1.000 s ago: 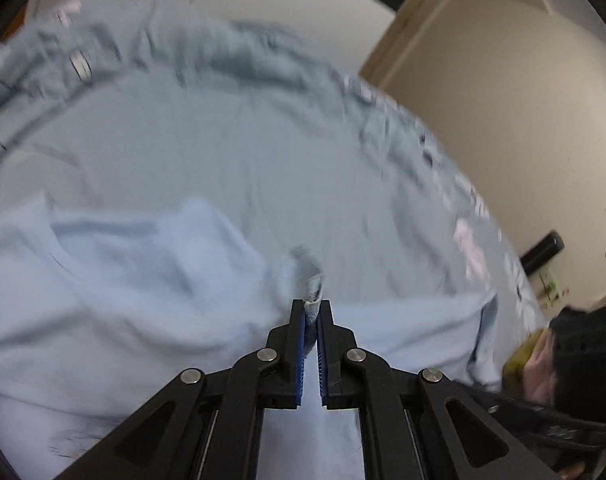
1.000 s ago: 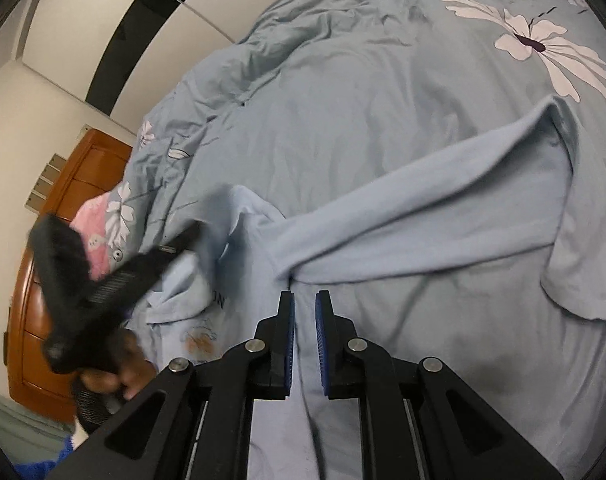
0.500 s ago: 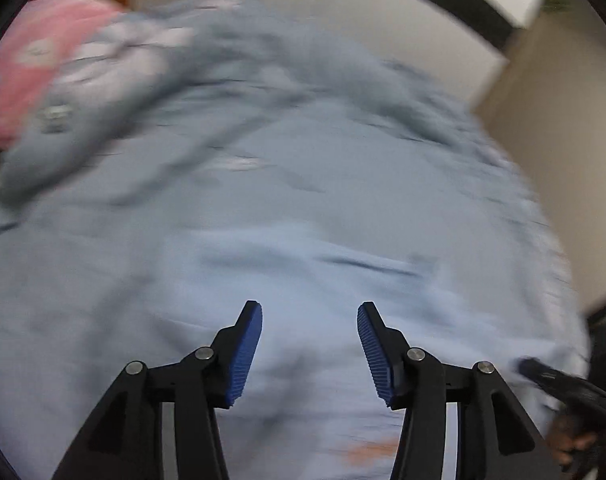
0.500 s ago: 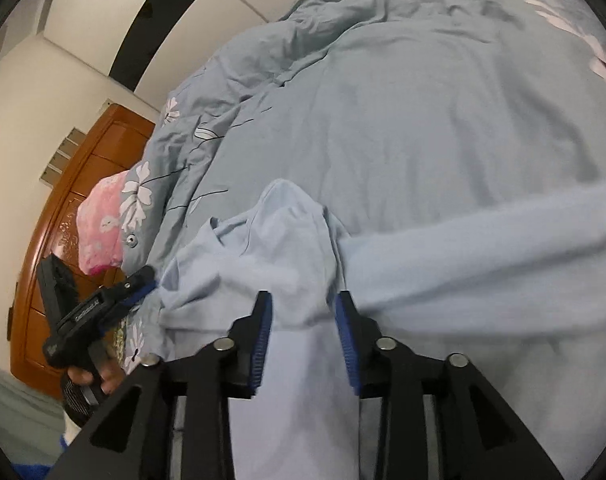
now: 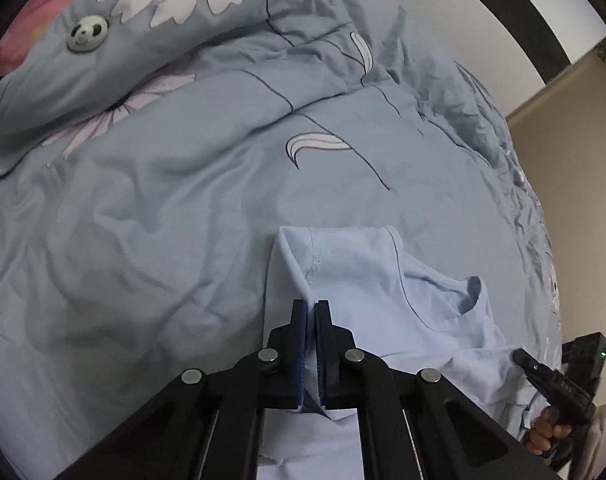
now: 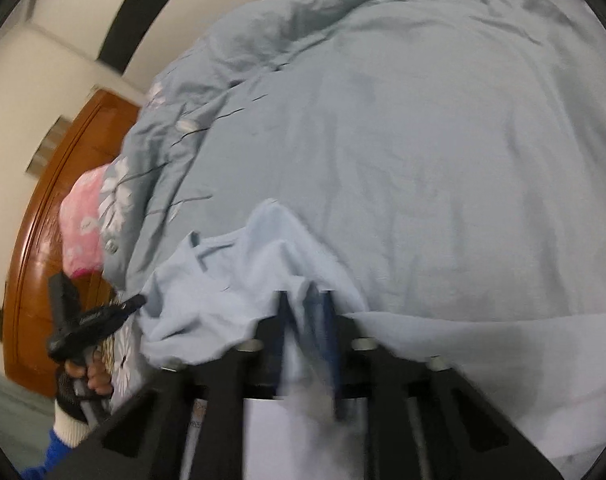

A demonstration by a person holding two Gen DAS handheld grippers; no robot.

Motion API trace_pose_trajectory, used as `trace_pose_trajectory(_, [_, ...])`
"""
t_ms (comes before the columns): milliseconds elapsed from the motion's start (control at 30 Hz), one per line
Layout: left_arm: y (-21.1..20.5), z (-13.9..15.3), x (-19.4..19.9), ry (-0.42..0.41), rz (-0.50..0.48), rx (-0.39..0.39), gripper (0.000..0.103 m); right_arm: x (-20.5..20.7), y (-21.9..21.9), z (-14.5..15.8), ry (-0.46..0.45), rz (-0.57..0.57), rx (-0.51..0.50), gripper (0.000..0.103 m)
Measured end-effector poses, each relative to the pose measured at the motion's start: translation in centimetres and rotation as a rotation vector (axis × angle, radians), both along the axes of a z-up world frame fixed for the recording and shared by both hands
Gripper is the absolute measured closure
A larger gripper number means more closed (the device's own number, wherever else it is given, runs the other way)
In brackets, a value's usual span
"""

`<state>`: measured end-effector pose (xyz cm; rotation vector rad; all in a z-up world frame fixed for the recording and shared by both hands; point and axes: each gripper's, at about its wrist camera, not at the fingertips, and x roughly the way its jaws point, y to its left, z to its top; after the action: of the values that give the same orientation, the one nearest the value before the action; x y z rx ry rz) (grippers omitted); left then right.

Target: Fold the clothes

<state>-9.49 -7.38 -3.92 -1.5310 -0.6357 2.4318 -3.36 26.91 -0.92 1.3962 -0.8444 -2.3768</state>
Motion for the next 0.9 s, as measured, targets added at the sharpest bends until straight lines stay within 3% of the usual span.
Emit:
trace_pose_trajectory(133, [-2.8, 1.8, -1.0, 0.026, 0.051, 0.065, 0.099, 0.8, 0.1, 2.2, 0.059, 0.016, -0.066, 0.099])
trace_pose_trajectory(267, [-4.6, 2.2, -3.7, -0.018, 0.092, 0.020, 0.102, 1.6, 1.4, 4.3, 0.121, -0.007, -0.166, 0.099])
trace_pose_trajectory(367, [-4.7, 1.5, -6.4, -0.060, 0.116, -0.008, 0.102, -0.2, 2.9, 1.4, 0.011, -0.094, -0.090, 0.099])
trace_pose_trajectory(467, [-4.5, 0.7, -6.9, -0.079, 0.124, -0.037, 0.103, -1.3, 3.6, -1.6, -0.074, -0.128, -0.085, 0.099])
trace_pose_trajectory(667, [-1.8, 1.8, -4.2, 0.016, 0.075, -0.128, 0.102, -1.1, 4.2, -3.5, -0.114, -0.150, -0.039, 0.095])
trace_pose_trajectory(767, [0.8, 3.3, -1.1, 0.095, 0.017, -0.175, 0.101, 1.3, 4.5, -1.4, -0.045, -0.194, 0.064, 0.076])
trace_pose_trajectory(900, [5.0, 4.0, 3.6, 0.171, -0.039, -0.218, 0.098, 7.2, 5.9, 1.2, -0.007, -0.349, 0.196, 0.072])
